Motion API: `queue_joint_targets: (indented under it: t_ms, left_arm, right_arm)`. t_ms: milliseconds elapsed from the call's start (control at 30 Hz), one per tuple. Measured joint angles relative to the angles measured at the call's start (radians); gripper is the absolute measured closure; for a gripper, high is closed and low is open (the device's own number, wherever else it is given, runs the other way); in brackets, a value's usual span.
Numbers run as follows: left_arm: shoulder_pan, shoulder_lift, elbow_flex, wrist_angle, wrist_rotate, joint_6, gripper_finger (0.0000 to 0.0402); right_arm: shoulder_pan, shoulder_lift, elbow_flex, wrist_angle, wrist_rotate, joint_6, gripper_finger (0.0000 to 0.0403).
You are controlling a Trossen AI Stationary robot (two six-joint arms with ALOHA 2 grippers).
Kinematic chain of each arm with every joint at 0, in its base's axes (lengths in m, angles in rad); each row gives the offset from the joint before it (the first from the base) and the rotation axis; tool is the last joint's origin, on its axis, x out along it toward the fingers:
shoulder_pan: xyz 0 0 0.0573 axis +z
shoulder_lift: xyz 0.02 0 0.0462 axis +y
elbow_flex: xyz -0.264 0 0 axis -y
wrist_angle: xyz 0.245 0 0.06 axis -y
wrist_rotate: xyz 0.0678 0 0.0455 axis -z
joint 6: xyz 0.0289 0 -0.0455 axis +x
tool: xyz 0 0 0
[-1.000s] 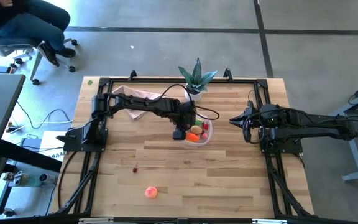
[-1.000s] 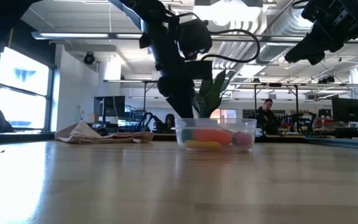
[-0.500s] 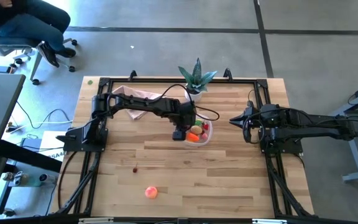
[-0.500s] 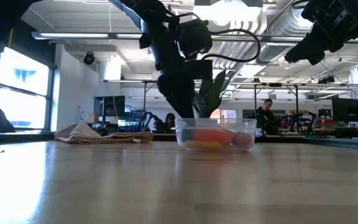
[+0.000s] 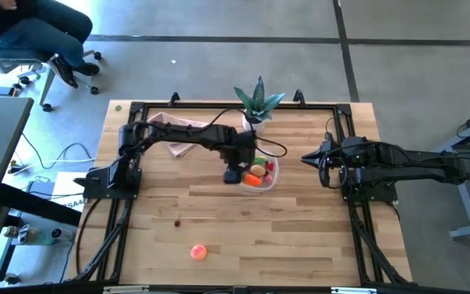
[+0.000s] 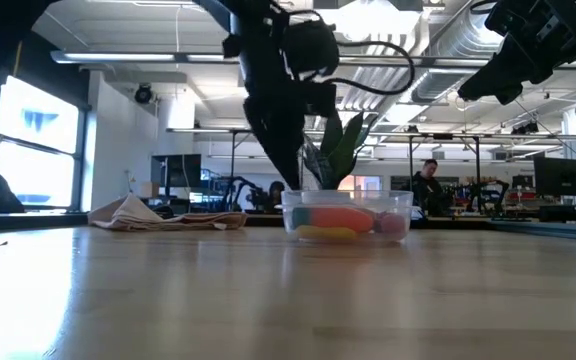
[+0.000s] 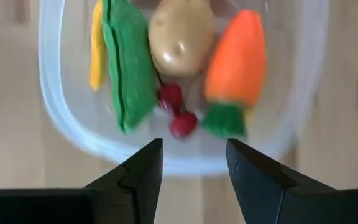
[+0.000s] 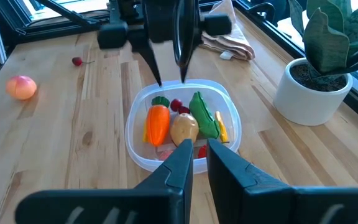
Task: Pick and placing Produce into tupperware
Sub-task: Put the cherry into the transparent bin
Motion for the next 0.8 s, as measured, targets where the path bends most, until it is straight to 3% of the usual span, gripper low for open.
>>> queue_joint_targets:
  t_ms: [233,367,600,800]
  left_arm:
    - [-0.057,-0.001,0.182,-0.356,-0.001,-0.104,0.0234]
    - [-0.126,-0.033,0.223,-0.490,-0.007,-0.150,0.0234]
    - [-0.293,-0.170,0.178,-0.576,-0.053,-0.264,0.0234]
    - [-0.439,-0.364,0.004,-0.504,-0.123,-0.446,0.0234]
  right_arm:
    - [0.000,0.000,0.000,0.000,0.000,0.000,0.0367]
    - [0.000,0.000,0.000,0.000,0.000,0.000,0.0367]
    - [0.000,0.000,0.000,0.000,0.000,0.000,0.0367]
    - [0.000,0.000,0.000,0.000,0.000,0.000,0.0367]
